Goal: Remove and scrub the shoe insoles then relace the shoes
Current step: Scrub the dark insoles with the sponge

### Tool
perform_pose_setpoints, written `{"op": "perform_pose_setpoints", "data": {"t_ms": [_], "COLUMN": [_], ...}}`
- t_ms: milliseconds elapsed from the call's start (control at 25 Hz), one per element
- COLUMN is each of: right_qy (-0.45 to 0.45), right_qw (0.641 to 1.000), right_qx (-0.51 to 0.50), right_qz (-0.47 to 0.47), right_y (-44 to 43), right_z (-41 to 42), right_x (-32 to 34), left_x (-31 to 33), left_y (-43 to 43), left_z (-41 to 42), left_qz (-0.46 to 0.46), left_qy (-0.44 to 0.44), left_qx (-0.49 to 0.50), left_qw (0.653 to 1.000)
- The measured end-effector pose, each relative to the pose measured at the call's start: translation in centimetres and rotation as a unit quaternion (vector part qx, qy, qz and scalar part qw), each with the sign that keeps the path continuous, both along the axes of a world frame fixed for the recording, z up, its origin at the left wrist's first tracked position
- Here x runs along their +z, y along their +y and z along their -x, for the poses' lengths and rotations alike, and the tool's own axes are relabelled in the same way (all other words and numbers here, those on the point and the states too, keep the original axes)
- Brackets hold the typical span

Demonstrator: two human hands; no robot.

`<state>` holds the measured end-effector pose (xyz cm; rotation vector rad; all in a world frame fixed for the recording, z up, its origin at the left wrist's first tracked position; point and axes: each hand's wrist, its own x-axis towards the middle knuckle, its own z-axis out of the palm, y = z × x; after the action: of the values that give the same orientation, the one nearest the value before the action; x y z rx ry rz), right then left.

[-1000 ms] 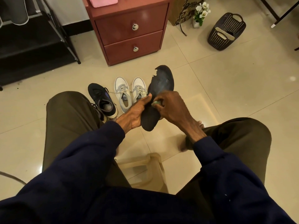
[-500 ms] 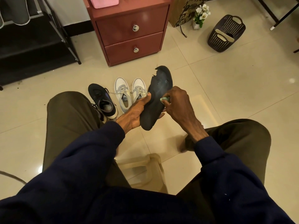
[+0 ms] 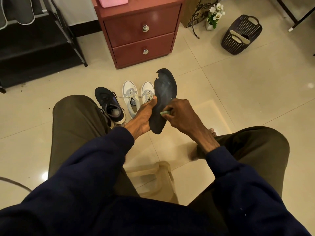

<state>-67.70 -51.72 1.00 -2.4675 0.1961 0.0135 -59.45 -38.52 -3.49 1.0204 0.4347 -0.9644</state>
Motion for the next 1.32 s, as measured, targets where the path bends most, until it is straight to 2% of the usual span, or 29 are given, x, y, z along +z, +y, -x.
{"op": "perform_pose_setpoints", "data": {"t_ms": [120, 160, 280, 320, 440, 480, 640, 680, 840, 1040, 1200, 1240, 1320], "right_qy": [0.062, 0.053, 0.005, 0.006, 0.056, 0.067, 0.000, -0.002, 0.037, -0.027, -0.002, -0.008, -0.040], "right_qw": [0.991, 0.993, 0.999, 0.999, 0.992, 0.990, 0.996, 0.996, 0.997, 0.989, 1.000, 1.000, 0.996], "right_qx": [0.082, 0.070, -0.008, -0.003, 0.091, 0.097, -0.029, -0.032, 0.061, -0.112, 0.000, 0.000, -0.077], "right_qz": [-0.088, -0.078, 0.040, 0.036, -0.070, -0.073, 0.080, 0.081, -0.002, 0.093, 0.011, 0.001, 0.032], "right_y": [1.1, 0.9, -0.1, 0.0, 1.1, 1.1, -0.9, -0.8, 0.4, -2.2, -1.2, -1.1, -2.2], "right_z": [0.3, 0.2, -0.1, 0.0, 0.3, 0.2, 0.0, 0.0, 0.2, 0.1, 0.2, 0.1, -0.1], "right_x": [0.9, 0.6, -0.4, -0.4, 0.6, 0.6, -1.0, -1.1, -0.7, -1.6, -1.4, -1.3, -1.6], "left_x": [0.0, 0.0, 0.1, 0.0, 0.1, 0.0, 0.2, 0.4, 0.5, 0.7, 0.9, 1.0, 1.3], "left_y": [0.1, 0.1, 0.0, 0.0, 0.1, 0.1, -0.1, -0.1, -0.1, -0.1, -0.1, 0.0, 0.1], "left_z": [0.0, -0.1, 0.0, 0.0, 0.0, 0.0, 0.0, 0.1, 0.4, 0.7, 0.9, 1.0, 1.1], "left_qz": [0.008, 0.008, -0.001, -0.005, 0.008, 0.010, 0.003, 0.000, -0.004, 0.039, 0.037, 0.036, 0.050], "left_qy": [0.011, 0.012, 0.004, 0.003, 0.007, 0.009, -0.001, 0.001, -0.008, 0.017, -0.008, -0.012, -0.001], "left_qx": [0.008, 0.011, 0.016, 0.019, 0.016, 0.018, 0.022, 0.019, 0.000, -0.044, -0.079, -0.090, -0.116], "left_qw": [1.000, 1.000, 1.000, 1.000, 1.000, 1.000, 1.000, 1.000, 1.000, 0.998, 0.996, 0.995, 0.992]}}
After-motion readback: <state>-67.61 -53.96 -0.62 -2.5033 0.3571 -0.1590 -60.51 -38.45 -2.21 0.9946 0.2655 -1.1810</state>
